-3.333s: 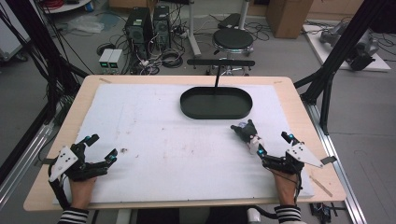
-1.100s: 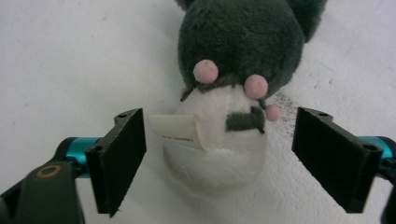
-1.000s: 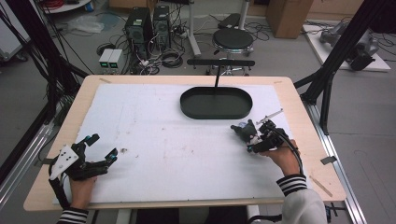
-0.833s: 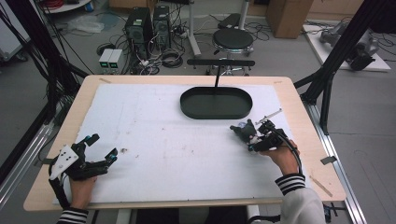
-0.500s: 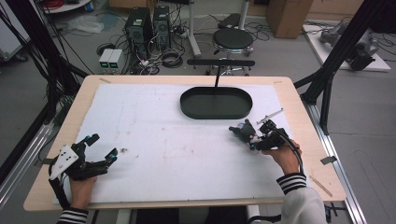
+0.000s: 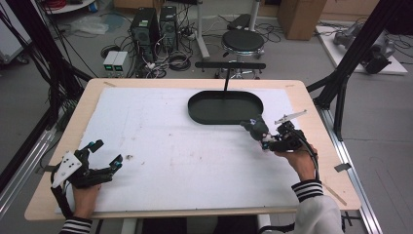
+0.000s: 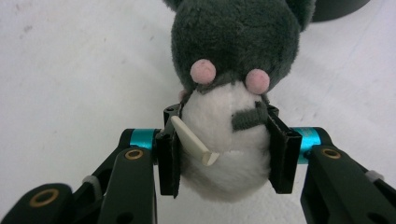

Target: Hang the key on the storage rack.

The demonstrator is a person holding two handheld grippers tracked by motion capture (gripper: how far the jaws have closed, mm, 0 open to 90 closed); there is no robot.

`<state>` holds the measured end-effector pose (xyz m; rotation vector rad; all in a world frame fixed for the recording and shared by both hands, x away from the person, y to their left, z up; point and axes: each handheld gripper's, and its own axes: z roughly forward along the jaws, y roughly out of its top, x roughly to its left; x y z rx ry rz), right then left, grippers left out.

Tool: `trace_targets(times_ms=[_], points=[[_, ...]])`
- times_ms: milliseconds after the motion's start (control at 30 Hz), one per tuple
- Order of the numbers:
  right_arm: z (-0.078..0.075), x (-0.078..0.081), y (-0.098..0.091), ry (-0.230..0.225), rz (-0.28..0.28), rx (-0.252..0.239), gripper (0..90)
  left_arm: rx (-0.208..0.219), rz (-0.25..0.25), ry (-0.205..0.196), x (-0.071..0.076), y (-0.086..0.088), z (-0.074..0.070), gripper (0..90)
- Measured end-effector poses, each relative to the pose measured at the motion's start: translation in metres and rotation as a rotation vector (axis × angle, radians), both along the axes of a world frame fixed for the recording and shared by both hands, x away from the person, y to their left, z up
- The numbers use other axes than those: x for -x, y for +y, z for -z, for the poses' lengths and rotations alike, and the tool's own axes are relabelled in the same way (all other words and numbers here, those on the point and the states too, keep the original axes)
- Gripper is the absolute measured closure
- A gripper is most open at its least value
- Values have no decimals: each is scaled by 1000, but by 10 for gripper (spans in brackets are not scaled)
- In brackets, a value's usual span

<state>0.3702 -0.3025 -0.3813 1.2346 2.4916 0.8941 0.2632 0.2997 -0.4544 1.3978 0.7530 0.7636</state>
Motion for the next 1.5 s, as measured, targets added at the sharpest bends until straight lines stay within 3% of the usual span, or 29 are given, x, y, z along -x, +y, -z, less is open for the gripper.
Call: trace_targets(times_ms=[367,833,1000,1100,1500], points=[[-26,-2,-6,-116,23,-62,554,-4,0,1,0,0,0,98],[-46,-11,-16,-170,69,-142,553,-4,-1,1,0,0,0,98],[-53,-16,-16,-194,83,-146,553,-4,-1,1,0,0,0,99],[-57,-20,-15,-233,100,-148,553,-5,0,1,0,0,0,98],[-67,-27,-12,-283,117,-145,552,-5,-1,1,0,-1,0,98]])
